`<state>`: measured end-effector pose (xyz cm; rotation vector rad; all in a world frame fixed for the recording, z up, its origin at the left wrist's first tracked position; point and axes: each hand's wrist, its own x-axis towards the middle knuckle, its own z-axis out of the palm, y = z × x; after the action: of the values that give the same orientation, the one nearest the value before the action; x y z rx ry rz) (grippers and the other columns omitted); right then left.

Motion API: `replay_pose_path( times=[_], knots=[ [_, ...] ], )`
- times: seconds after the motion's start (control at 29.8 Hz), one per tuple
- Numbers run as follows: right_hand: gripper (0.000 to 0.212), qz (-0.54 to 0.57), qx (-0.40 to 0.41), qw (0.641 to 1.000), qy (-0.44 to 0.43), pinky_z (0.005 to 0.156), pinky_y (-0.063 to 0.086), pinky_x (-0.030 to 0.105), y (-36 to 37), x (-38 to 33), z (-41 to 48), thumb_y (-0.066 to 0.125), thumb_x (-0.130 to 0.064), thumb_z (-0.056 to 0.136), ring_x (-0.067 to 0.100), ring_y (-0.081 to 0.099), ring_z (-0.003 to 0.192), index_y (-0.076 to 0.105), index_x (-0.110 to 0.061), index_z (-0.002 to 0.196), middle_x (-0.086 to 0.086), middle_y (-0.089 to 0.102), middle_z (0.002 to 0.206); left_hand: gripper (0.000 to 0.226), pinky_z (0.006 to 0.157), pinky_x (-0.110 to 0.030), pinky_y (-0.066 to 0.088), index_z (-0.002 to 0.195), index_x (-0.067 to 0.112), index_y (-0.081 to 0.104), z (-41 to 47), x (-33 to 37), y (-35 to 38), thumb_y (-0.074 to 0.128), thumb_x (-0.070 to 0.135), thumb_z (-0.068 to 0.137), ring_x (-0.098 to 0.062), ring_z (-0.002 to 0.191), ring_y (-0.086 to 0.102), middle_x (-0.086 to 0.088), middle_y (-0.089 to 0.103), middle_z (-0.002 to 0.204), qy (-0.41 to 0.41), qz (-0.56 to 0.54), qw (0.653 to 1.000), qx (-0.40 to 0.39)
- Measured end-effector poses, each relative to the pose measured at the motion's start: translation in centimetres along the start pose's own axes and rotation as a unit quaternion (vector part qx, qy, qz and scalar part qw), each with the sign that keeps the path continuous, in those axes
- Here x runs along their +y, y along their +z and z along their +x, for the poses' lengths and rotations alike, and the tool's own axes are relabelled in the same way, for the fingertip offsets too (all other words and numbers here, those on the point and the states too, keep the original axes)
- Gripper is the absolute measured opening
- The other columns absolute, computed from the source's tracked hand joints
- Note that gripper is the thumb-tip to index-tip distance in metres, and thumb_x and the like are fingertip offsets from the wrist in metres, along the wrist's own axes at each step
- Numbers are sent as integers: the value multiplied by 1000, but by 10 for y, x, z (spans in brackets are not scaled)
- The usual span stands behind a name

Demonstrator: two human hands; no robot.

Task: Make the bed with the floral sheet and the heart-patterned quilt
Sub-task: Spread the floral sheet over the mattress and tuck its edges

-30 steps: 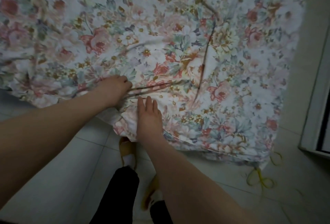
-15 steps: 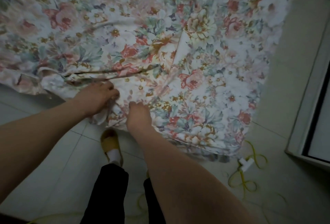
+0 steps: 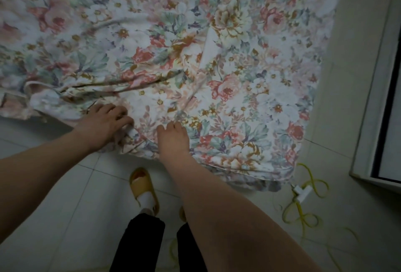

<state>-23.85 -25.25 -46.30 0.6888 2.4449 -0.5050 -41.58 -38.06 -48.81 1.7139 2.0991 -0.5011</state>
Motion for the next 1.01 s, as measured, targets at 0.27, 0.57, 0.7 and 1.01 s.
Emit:
replay_pose_path(
  times=[0.27, 0.57, 0.7, 1.01],
  knots=[
    [67, 43, -5, 999, 24, 112, 29, 44, 7, -3, -14, 60, -8, 88, 38, 20, 142, 29, -13, 147, 18, 21, 154, 43, 84, -38, 47, 123, 20, 62, 13, 21, -19, 66, 41, 86, -29, 103, 52, -9, 53, 121, -11, -16, 1000, -10],
    [94, 35, -72, 997, 10, 122, 14, 46, -6, 25, -49, 60, -5, 88, 34, -4, 150, -2, -20, 157, 11, -6, 164, 51, 95, -43, 45, 135, 30, 38, 6, 92, -46, 60, 41, 91, -25, 120, 48, -3, 41, 138, -58, -56, 993, -87],
    [99, 35, -97, 994, 23, 121, 16, 46, -13, 32, -52, 63, -2, 86, 34, -5, 150, -4, -20, 157, 11, -7, 164, 53, 100, -45, 44, 138, 34, 35, 5, 99, -50, 61, 31, 92, -23, 121, 48, -2, 40, 136, -48, -37, 990, -127],
    [82, 32, -61, 998, 4, 118, 22, 40, -6, 7, -13, 55, -14, 95, 32, 6, 149, 2, -18, 157, 11, 6, 163, 72, 74, -36, 56, 120, 19, 64, 0, 83, -61, 91, 32, 55, -20, 96, 64, -6, 62, 114, 32, -26, 999, 21]
  ],
)
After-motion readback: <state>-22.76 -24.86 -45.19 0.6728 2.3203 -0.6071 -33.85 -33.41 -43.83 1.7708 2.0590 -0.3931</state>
